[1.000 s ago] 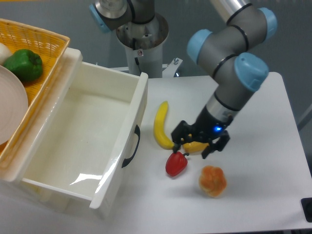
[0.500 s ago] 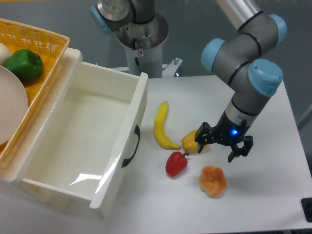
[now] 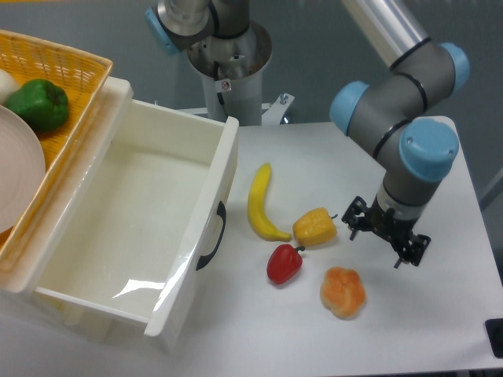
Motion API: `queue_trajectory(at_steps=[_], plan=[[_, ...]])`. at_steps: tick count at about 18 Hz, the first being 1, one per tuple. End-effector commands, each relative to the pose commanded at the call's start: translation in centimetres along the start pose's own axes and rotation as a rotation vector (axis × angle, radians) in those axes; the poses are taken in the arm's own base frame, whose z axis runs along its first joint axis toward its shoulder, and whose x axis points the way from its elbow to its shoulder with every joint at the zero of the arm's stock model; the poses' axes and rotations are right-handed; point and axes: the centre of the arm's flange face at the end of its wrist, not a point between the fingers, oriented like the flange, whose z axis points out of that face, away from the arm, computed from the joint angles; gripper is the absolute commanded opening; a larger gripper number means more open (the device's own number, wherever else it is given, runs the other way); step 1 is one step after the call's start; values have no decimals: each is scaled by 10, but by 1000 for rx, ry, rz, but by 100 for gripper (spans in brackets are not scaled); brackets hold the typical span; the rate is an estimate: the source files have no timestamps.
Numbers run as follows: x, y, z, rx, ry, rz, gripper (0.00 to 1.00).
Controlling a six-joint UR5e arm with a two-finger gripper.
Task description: Slide open the top white drawer
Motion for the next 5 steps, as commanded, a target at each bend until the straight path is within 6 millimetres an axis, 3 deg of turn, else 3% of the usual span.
queue_trajectory(at_steps=[5], plan=[[-4, -1, 1, -6, 32, 47, 100]])
